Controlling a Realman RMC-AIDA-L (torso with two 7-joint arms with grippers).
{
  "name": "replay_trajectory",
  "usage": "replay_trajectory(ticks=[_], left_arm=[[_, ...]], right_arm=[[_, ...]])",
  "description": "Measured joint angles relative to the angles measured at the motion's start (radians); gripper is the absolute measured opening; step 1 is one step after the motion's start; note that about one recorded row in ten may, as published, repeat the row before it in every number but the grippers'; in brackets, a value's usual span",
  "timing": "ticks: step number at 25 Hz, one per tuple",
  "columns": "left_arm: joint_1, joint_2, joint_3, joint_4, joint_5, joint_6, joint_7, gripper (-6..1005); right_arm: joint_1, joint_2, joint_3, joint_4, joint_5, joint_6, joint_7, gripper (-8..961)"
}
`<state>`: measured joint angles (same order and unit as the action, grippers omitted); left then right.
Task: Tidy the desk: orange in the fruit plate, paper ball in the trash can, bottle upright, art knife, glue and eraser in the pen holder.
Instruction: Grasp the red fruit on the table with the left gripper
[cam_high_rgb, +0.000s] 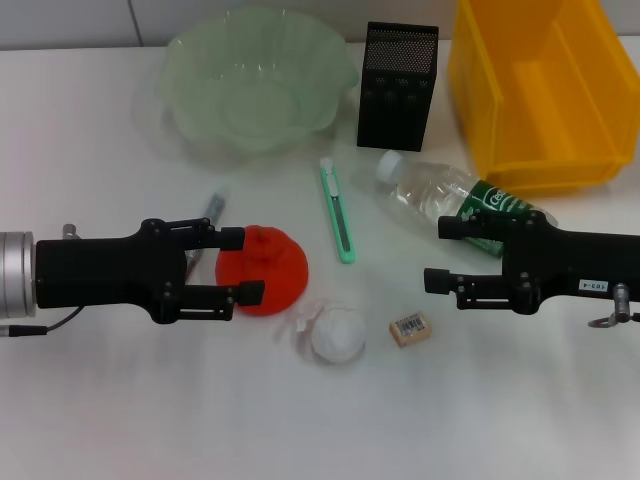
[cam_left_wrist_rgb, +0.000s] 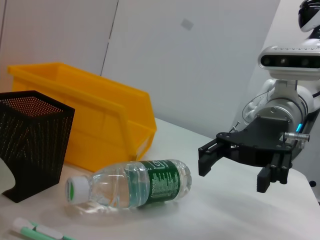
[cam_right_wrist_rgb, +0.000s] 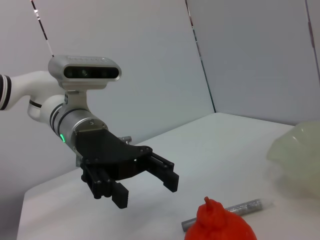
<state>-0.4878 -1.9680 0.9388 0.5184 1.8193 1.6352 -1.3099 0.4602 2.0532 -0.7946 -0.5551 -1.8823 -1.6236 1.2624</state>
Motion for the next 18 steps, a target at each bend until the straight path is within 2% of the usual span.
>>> replay_trajectory(ticks=[15, 18], left_arm=[[0.010, 0.000, 0.000, 0.000, -0.004, -0.003, 0.012, 772], [0.010, -0.008, -0.001, 0.008, -0.006, -0.006, 0.013, 766]], right_arm=[[0.000, -0.001, 0.000, -0.004, 0.000, -0.009, 0.004, 794], [0.000, -0.001, 0.000, -0.003, 0.000, -0.009, 0.004, 794]])
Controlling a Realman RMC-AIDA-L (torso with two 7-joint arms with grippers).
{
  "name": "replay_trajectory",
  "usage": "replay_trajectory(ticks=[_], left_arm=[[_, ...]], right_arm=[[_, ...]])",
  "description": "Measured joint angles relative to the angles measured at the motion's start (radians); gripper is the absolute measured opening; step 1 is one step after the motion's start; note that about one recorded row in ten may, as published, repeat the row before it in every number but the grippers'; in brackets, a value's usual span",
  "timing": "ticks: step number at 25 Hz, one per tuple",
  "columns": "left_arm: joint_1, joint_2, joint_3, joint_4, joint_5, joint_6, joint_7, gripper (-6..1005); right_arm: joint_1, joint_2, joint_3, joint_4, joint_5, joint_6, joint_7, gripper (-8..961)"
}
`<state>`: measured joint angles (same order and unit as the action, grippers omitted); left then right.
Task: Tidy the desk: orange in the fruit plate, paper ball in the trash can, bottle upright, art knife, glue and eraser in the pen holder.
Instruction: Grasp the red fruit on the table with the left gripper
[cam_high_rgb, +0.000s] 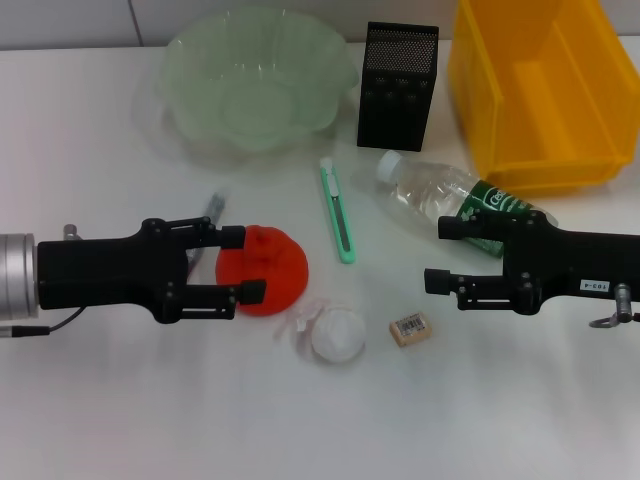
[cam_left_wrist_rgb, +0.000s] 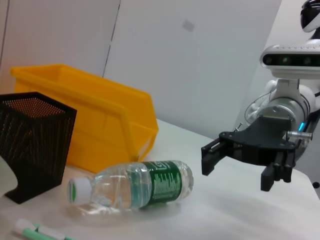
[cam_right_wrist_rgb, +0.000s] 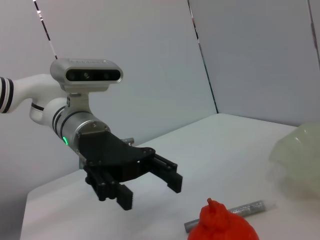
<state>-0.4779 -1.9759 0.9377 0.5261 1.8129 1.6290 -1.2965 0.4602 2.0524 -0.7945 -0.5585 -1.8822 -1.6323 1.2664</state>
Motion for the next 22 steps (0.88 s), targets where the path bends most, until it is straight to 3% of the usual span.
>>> replay_trajectory(ticks=[11, 22], left_arm=[[-0.017, -0.046, 0.005, 0.007, 0.005, -0.237, 0.093, 745], [-0.048, -0.075, 0.020, 0.007, 0.082, -0.319, 0.096, 724]], right_arm=[[-0.007, 0.001, 0.001, 0.002, 0.000, 0.000, 0.002, 794], [-0.008, 0.001, 0.006, 0.001, 0.000, 0.006, 0.004, 795]])
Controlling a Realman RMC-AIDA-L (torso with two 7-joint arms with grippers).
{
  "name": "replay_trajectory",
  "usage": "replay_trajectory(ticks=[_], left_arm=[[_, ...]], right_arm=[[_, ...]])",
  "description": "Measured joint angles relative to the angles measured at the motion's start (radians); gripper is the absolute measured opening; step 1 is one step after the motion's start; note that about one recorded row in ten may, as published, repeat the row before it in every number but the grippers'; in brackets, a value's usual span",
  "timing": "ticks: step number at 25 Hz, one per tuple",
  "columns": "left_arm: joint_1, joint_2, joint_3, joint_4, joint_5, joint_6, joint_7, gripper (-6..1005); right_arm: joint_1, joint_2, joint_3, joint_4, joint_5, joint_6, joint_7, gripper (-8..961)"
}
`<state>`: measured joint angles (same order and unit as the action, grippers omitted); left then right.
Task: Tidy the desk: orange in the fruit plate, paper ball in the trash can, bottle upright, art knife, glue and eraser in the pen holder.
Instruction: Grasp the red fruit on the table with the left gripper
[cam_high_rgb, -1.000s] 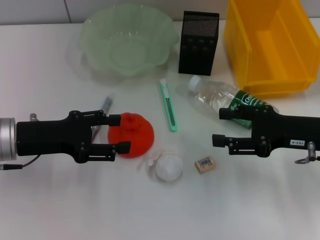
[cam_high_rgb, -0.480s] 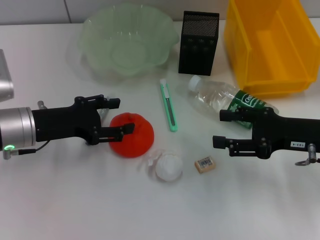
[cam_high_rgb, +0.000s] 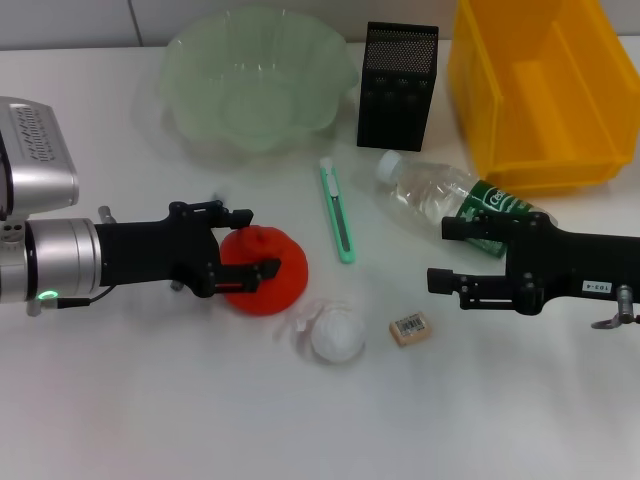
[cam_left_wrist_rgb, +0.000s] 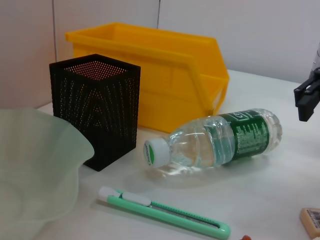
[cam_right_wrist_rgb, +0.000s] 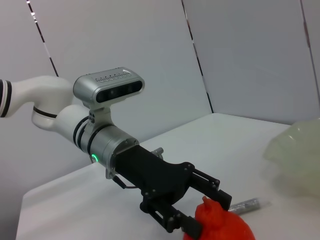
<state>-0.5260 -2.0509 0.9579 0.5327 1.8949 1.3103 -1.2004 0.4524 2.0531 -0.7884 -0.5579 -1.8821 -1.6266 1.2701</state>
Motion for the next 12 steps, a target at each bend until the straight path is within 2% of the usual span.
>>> replay_trajectory(ticks=[10, 12], left_arm=[[-0.014, -0.007, 0.004, 0.002, 0.030, -0.035, -0.015, 705], [-0.014, -0.008, 0.004, 0.002, 0.030, -0.034, -0.017, 631]], right_arm=[[0.003, -0.002, 0.003, -0.002, 0.000, 0.002, 0.000, 794], [0.003, -0.002, 0.003, -0.003, 0.000, 0.002, 0.000, 795]])
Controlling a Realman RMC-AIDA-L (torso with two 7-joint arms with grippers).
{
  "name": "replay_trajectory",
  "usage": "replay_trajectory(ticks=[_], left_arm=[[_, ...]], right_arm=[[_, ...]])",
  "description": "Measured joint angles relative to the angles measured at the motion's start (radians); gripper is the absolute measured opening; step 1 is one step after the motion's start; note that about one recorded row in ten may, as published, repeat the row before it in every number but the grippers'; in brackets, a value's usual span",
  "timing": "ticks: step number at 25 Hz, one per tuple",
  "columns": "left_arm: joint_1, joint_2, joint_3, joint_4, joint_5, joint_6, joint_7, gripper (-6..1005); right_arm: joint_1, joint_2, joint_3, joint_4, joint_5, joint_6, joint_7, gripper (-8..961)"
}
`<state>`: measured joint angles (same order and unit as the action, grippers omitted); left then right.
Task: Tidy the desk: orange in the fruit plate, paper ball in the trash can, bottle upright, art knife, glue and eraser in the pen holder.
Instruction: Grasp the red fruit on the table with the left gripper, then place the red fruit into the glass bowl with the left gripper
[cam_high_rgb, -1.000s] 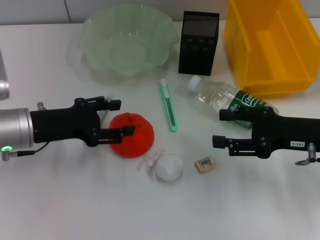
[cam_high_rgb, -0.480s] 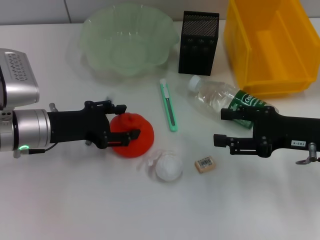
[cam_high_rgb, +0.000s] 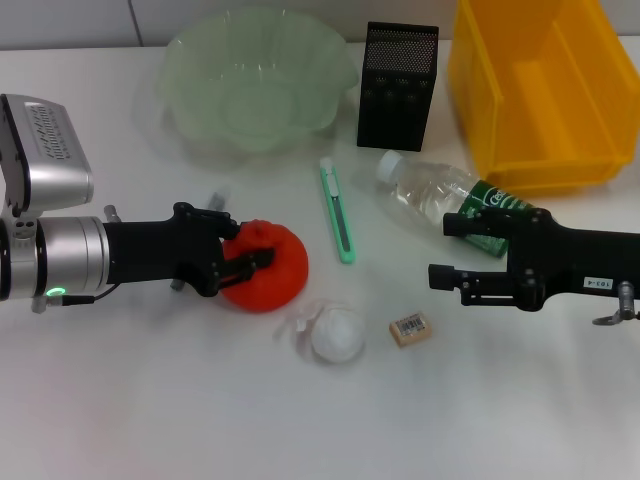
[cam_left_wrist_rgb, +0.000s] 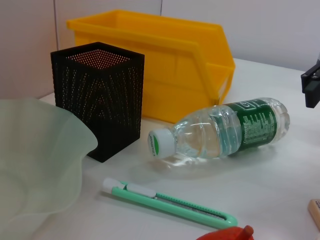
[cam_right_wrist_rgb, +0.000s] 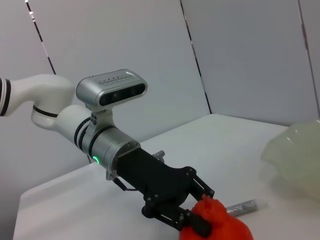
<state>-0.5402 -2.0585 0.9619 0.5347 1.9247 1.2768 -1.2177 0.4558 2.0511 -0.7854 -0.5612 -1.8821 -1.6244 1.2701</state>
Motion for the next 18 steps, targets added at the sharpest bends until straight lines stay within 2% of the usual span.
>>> replay_trajectory(ticks=[3, 6, 8, 11, 15, 18], left_arm=[[0.000, 0.000, 0.000, 0.000, 0.000, 0.003, -0.001, 519], [0.000, -0.001, -0.015, 0.002, -0.007, 0.026, -0.002, 281], [0.001, -0.002, -0.062, 0.005, -0.037, 0.075, -0.002, 238], [0.000, -0.002, -0.165, 0.005, -0.149, 0.140, -0.003, 187], [-0.008, -0.005, -0.187, -0.005, -0.314, 0.145, 0.014, 162], [-0.039, -0.012, -0.191, -0.048, -0.435, 0.094, 0.056, 147]], right_arm=[[0.001, 0.000, 0.000, 0.000, 0.000, 0.000, 0.000, 795], [0.002, -0.002, 0.000, 0.000, 0.000, 0.000, 0.000, 794], [0.003, -0.002, 0.000, 0.000, 0.000, 0.000, 0.000, 794], [0.003, -0.002, 0.000, 0.000, 0.000, 0.001, 0.000, 794], [0.004, -0.002, 0.000, 0.001, 0.000, 0.002, 0.000, 795], [0.005, 0.001, 0.000, 0.001, 0.000, 0.002, 0.000, 795]])
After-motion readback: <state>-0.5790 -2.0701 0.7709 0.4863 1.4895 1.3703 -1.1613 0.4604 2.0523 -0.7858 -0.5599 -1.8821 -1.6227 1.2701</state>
